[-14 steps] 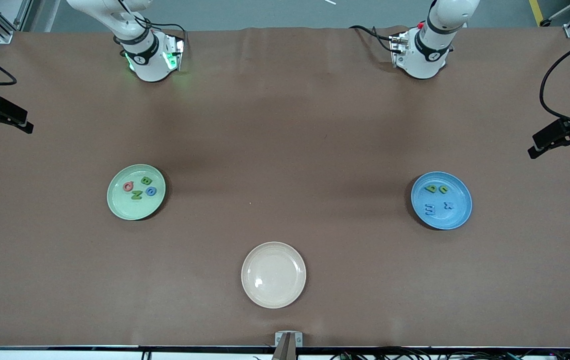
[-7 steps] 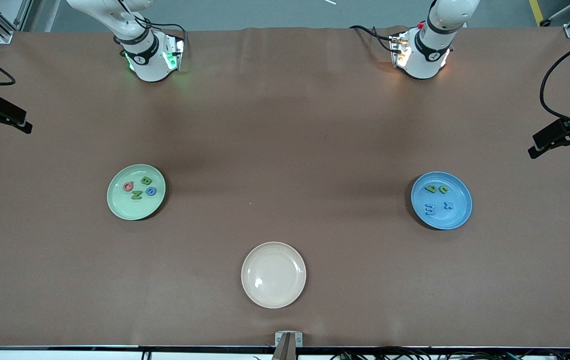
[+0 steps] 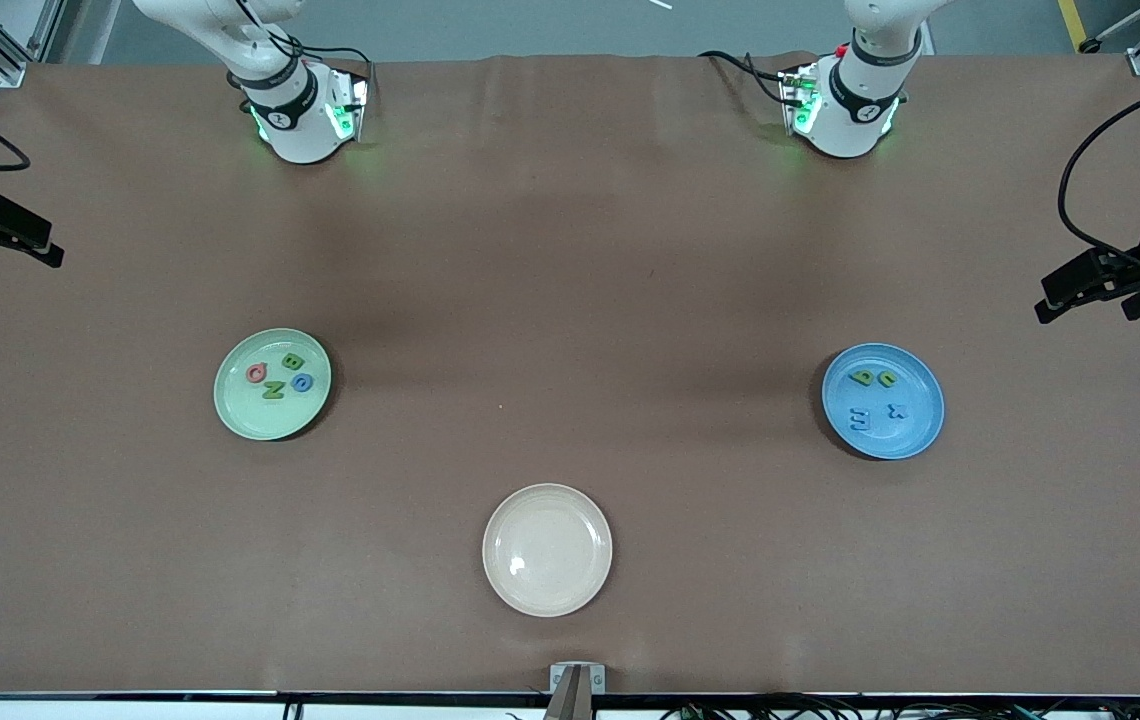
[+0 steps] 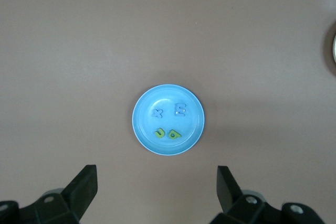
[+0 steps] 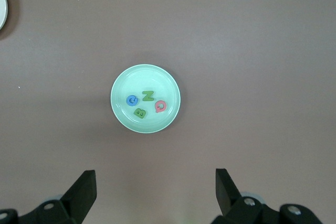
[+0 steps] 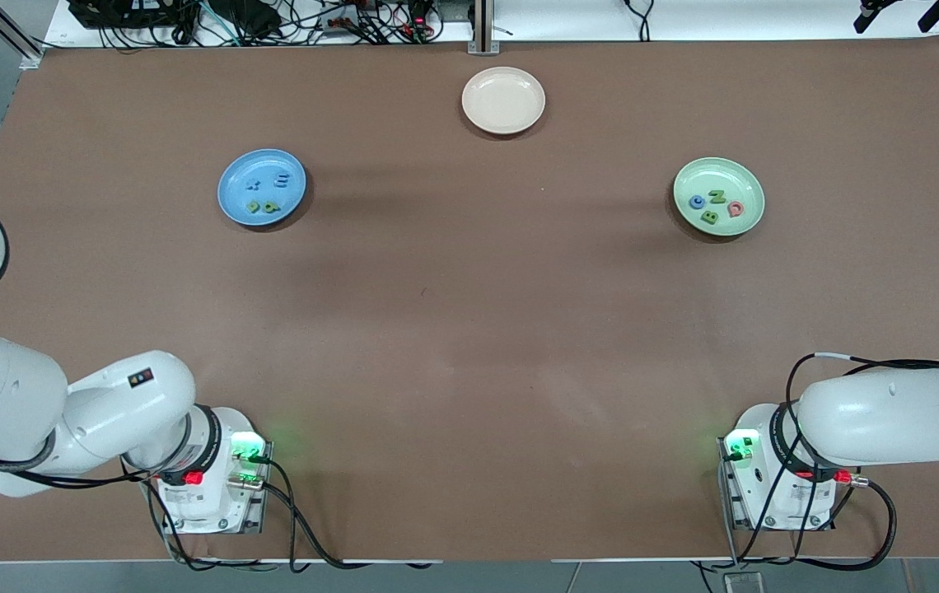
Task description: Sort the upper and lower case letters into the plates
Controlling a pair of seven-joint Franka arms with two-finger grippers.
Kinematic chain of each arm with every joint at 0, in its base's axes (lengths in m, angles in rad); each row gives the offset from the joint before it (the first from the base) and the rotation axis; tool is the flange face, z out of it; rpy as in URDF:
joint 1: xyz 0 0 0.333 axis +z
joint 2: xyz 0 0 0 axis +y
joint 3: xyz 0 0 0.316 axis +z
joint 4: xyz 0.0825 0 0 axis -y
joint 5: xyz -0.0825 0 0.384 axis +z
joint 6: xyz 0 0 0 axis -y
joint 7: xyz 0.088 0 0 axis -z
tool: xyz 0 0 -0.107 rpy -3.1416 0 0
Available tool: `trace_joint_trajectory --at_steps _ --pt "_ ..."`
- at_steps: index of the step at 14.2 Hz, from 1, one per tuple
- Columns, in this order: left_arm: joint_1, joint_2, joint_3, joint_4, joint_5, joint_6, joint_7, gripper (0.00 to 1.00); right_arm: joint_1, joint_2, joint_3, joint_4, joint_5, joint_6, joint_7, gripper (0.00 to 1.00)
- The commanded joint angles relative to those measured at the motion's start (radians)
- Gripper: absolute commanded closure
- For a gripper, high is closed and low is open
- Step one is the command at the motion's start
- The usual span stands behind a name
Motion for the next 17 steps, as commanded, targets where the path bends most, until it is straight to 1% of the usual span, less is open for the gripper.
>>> trace_joint_trajectory --at_steps 1,3,5,8,11,17 --pt "-0.154 -0.02 0.16 0.01 -0.02 -0.028 0.007 0.0 -0.009 -0.035 0.005 -0.038 -0.005 0.014 -0.012 0.0" --pt "-0.265 -0.022 0.269 0.01 -0.021 -0.037 0.008 0.0 -0.009 -0.035 0.005 -0.038 -0.005 0.014 -0.012 0.0" --pt "-0.326 -0.022 0.332 0.01 -0.021 -0.042 0.008 0.0 -0.009 -0.035 0.005 -0.038 -0.005 0.014 -0.012 0.0" --pt "-0.36 -0.022 0.362 0.01 -0.021 -0.043 0.008 0.0 -0.009 -0.035 0.005 -0.038 -0.005 0.014 -0.012 0.0" --pt "-0.403 -0.022 0.406 0.01 -0.021 -0.043 0.008 0.0 -0.009 -0.035 0.005 -0.038 -0.005 0.014 -0.012 0.0" --pt "-0.397 -0.023 0.403 0.011 -0.018 -0.043 0.011 0.0 -0.009 -0.035 0.005 -0.038 -0.005 0.014 -0.012 0.0"
